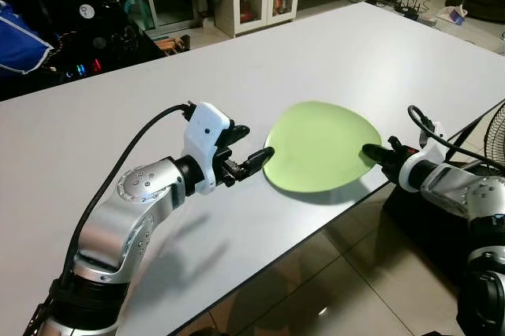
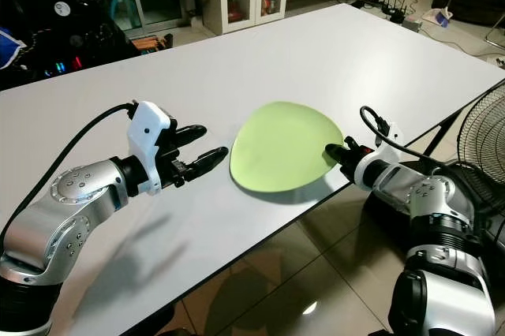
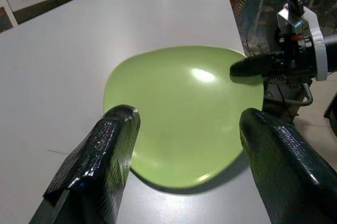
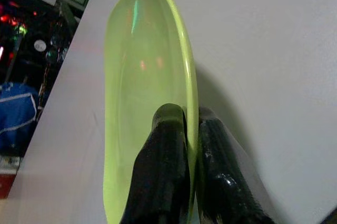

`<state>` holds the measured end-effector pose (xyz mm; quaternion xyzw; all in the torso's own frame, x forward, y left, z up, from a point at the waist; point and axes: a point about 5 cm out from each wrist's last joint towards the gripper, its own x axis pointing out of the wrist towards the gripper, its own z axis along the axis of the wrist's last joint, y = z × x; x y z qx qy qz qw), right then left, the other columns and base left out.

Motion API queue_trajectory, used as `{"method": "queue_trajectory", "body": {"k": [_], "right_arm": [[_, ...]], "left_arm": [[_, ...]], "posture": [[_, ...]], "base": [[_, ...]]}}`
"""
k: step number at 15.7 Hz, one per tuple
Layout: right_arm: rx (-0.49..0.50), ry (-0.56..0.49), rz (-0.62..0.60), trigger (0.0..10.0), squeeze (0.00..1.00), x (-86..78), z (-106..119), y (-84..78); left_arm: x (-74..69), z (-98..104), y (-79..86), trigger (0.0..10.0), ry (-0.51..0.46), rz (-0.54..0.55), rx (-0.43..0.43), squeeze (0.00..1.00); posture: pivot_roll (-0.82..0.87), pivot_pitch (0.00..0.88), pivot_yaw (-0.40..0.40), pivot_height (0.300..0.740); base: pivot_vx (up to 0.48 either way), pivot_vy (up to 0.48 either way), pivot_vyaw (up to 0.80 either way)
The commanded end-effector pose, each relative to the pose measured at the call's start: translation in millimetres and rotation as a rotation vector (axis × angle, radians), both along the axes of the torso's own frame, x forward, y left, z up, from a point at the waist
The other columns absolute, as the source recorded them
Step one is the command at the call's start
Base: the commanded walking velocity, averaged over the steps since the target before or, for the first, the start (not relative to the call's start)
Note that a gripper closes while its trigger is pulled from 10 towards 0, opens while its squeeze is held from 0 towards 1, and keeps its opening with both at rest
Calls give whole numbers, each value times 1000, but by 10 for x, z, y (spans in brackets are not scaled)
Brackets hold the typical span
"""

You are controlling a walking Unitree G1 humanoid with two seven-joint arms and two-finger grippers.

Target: Setting the table

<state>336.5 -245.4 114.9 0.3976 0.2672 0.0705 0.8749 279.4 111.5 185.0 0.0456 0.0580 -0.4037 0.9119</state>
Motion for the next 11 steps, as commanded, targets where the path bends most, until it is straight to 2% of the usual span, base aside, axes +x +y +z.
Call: {"method": "queue_trajectory", "body": {"k": [1, 2, 3, 4, 6, 7, 10, 11], "right_arm": [[-74, 58, -14, 10000, 0, -21, -102, -16], [-78, 56, -17, 10000, 0, -17, -114, -8], [-82, 54, -19, 10000, 82, -12, -125, 2], [-85, 53, -20, 10000, 318, -10, -136, 6], [-91, 56, -23, 10000, 553, -11, -160, 6], [-96, 57, -22, 10000, 741, -14, -173, 5], [-144, 72, -39, 10000, 1000, -43, -236, -59], [-157, 76, -47, 10000, 1000, -56, -248, -98]], "left_arm": [[6, -7, -25, 10000, 6, -4, 22, 0], [5, -8, -27, 10000, 8, -4, 22, 0], [1, -8, -30, 10000, 11, -7, 21, 0], [-6, -13, -38, 10000, 13, -13, 23, 0], [-11, -17, -49, 10000, 17, -19, 27, 0], [-12, -17, -51, 10000, 17, -20, 29, 0], [-20, -34, -64, 10000, 18, -24, 39, 0], [-26, -43, -71, 10000, 21, -29, 41, 0]], "posture": [[-43, 0, 26, 740], [-43, 0, 26, 740], [-39, 0, 23, 740], [-39, 0, 23, 740], [-38, 0, 21, 740], [-38, 0, 21, 740], [-38, 0, 22, 740], [-39, 0, 22, 740]], "base": [[0, 0, 0], [0, 0, 0], [0, 0, 0], [0, 0, 0], [0, 0, 0], [0, 0, 0], [0, 0, 0], [0, 0, 0]]}}
